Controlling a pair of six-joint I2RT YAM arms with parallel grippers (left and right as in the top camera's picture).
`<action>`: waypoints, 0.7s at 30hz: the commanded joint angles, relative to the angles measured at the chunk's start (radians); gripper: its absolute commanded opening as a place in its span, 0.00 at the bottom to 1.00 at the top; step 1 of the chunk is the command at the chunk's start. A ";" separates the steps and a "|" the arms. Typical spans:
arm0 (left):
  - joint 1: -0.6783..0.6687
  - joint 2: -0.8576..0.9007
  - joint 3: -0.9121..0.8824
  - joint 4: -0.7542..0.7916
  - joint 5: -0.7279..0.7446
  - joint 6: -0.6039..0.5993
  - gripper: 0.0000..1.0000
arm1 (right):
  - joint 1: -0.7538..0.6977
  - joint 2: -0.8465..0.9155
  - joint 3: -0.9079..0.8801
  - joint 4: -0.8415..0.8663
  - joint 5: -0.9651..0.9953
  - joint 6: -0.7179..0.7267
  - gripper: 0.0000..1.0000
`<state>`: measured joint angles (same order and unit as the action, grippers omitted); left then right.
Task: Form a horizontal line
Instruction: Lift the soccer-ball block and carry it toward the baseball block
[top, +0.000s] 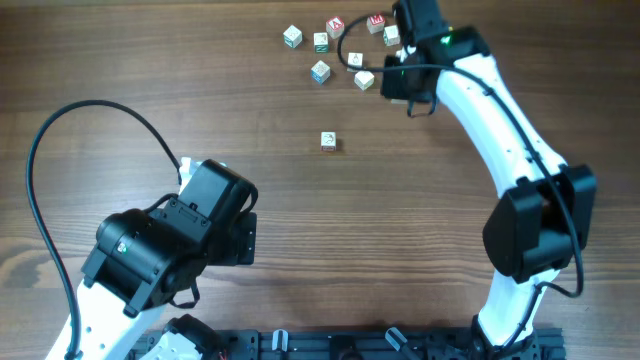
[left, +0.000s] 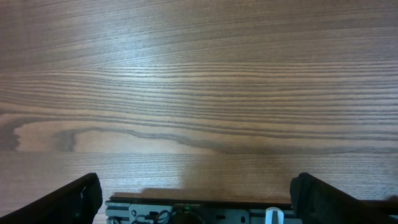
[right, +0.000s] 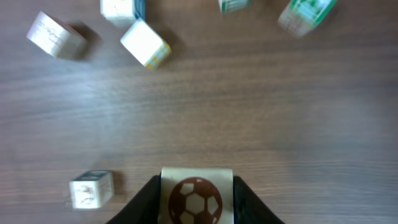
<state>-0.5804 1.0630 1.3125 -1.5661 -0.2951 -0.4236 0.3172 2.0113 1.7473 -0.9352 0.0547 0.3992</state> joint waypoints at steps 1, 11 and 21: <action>0.004 0.000 -0.005 0.002 -0.016 0.001 1.00 | 0.000 0.023 -0.141 0.122 -0.100 0.027 0.28; 0.004 0.000 -0.005 0.002 -0.016 0.001 1.00 | 0.047 0.027 -0.335 0.378 -0.195 0.030 0.28; 0.004 0.000 -0.005 0.002 -0.016 0.001 1.00 | 0.179 0.027 -0.342 0.418 0.016 0.114 0.29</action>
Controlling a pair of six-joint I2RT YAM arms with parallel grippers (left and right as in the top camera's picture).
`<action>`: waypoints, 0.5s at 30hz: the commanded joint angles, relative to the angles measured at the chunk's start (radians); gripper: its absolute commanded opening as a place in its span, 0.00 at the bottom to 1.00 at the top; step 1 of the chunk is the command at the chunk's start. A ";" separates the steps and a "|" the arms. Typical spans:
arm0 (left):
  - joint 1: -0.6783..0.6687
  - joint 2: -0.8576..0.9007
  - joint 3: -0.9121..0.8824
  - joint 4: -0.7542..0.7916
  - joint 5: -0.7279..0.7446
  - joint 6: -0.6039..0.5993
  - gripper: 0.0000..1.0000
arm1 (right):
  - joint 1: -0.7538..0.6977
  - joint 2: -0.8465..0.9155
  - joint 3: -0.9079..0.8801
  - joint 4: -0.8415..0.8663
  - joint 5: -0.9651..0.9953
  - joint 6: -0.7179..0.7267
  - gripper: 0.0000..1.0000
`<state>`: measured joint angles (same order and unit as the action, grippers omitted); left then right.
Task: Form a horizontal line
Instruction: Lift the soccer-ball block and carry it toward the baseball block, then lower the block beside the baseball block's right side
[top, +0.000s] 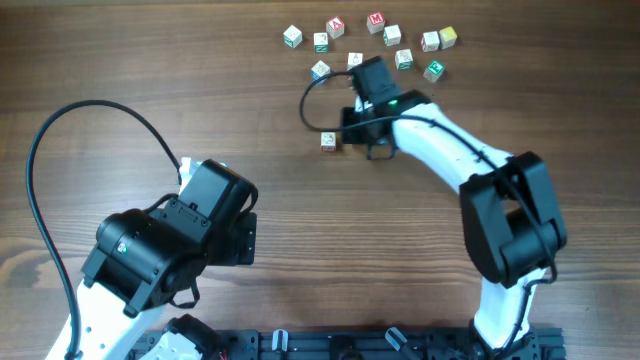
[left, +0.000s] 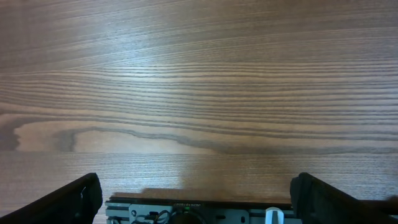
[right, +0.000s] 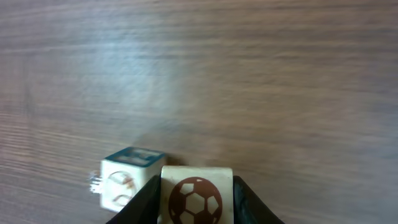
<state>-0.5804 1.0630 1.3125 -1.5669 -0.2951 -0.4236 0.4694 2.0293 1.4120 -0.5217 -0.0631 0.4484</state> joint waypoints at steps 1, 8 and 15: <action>0.004 0.000 -0.005 0.003 -0.016 0.001 1.00 | 0.033 0.009 -0.007 0.006 0.149 0.069 0.28; 0.004 0.000 -0.005 0.002 -0.016 0.001 1.00 | 0.040 0.009 -0.007 0.007 0.160 0.079 0.29; 0.004 0.000 -0.005 0.002 -0.016 0.001 1.00 | 0.040 0.009 -0.007 0.008 0.158 0.079 0.32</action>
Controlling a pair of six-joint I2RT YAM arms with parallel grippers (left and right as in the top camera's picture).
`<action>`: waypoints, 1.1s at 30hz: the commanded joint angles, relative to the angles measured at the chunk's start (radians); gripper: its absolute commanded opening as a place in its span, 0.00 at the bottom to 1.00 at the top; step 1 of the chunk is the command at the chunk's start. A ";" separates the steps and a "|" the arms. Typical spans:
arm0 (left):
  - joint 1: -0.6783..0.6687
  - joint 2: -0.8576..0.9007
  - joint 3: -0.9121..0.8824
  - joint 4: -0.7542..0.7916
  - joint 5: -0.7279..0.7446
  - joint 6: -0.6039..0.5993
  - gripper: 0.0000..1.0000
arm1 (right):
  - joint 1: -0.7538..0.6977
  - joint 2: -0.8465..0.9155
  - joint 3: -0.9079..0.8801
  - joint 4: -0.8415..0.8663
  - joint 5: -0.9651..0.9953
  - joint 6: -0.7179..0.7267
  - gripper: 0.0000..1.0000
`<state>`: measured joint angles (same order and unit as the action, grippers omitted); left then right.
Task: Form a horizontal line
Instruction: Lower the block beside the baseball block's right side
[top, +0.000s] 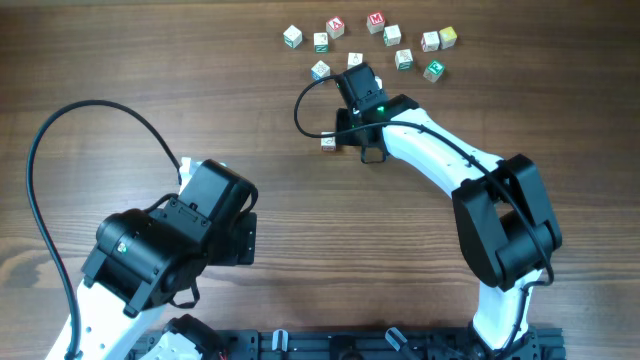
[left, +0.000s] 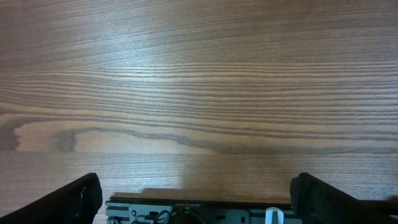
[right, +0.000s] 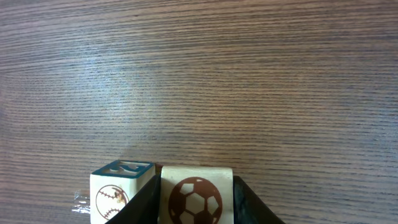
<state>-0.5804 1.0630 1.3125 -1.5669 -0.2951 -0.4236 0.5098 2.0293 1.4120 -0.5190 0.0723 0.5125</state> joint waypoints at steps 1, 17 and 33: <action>0.004 0.000 -0.005 0.003 -0.016 0.001 1.00 | 0.000 0.010 -0.007 0.006 0.015 0.014 0.32; 0.004 0.000 -0.005 0.002 -0.016 0.001 1.00 | 0.000 0.010 -0.007 0.039 -0.021 0.101 0.33; 0.004 0.000 -0.005 0.002 -0.016 0.001 1.00 | 0.000 0.012 -0.014 0.021 -0.021 0.100 0.33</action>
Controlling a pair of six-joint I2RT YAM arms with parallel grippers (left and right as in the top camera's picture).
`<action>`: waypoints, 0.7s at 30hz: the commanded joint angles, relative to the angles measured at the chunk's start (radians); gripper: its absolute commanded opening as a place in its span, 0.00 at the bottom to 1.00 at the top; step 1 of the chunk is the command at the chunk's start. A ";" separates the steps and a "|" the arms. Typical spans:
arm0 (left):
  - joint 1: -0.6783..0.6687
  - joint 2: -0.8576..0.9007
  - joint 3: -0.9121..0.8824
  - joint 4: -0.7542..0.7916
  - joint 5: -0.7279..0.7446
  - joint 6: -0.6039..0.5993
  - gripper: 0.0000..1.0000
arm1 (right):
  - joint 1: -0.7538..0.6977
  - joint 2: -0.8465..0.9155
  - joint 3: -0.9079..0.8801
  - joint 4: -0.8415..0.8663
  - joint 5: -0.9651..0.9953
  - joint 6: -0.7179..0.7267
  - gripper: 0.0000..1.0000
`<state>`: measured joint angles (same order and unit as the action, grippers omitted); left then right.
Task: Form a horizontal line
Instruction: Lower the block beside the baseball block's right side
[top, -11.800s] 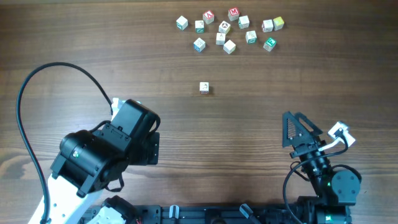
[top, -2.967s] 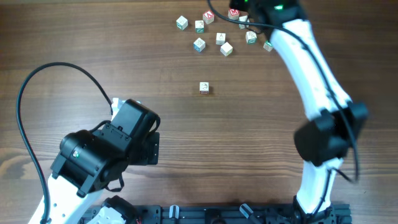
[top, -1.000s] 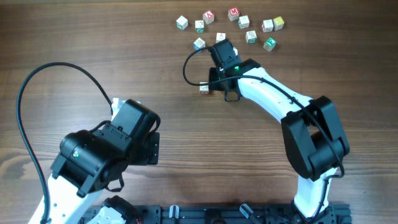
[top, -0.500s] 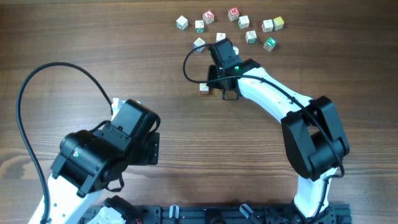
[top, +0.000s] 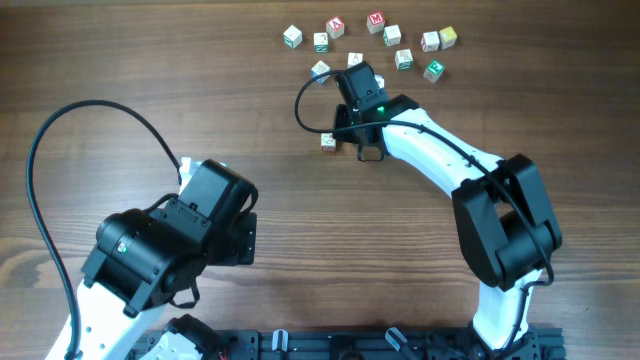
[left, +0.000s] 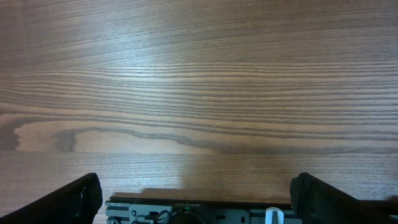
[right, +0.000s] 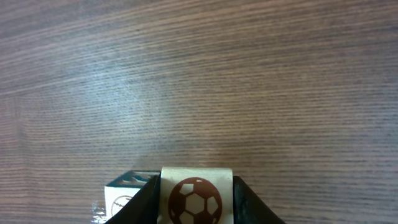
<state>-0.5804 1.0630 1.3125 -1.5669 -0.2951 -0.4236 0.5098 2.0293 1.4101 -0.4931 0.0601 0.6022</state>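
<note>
My right gripper (right: 196, 205) is shut on a white cube with a brown football picture (right: 196, 194). It is held just right of a baseball cube (right: 124, 193) lying alone on the wooden table (top: 330, 141); whether the two touch cannot be told. From overhead the right gripper (top: 352, 135) hides the football cube. The loose cubes (top: 368, 42) are scattered at the far edge. My left gripper (left: 198, 199) is open over bare wood at the near left, its fingers (left: 74, 198) spread wide.
Several picture and letter cubes lie in a cluster at the top of the table, behind the right arm (top: 440, 170). A black cable (top: 60, 130) loops at the left. A black rail (top: 360, 342) runs along the near edge.
The right gripper with the football cube has shifted slightly; the baseball cube now sits lower and more hidden behind its left finger in the wrist view. The left arm has not moved.
My right gripper held the football cube by the cluster of cubes at the far edge. Then it was nearer, beside the lone baseball cube. Then the football cube stood directly right of the baseball cube, where it stays. The left arm never moved.
</note>
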 joint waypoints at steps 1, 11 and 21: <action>0.004 0.000 -0.005 0.003 -0.016 0.001 1.00 | 0.000 0.013 -0.012 -0.005 -0.010 0.011 0.33; 0.004 0.000 -0.005 0.002 -0.016 0.001 1.00 | 0.000 0.065 -0.012 -0.005 -0.010 0.029 0.40; 0.004 0.000 -0.005 0.002 -0.016 0.001 1.00 | 0.000 0.065 -0.012 0.000 -0.008 0.029 0.40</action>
<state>-0.5804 1.0630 1.3125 -1.5669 -0.2951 -0.4236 0.5098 2.0769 1.4086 -0.4965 0.0593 0.6174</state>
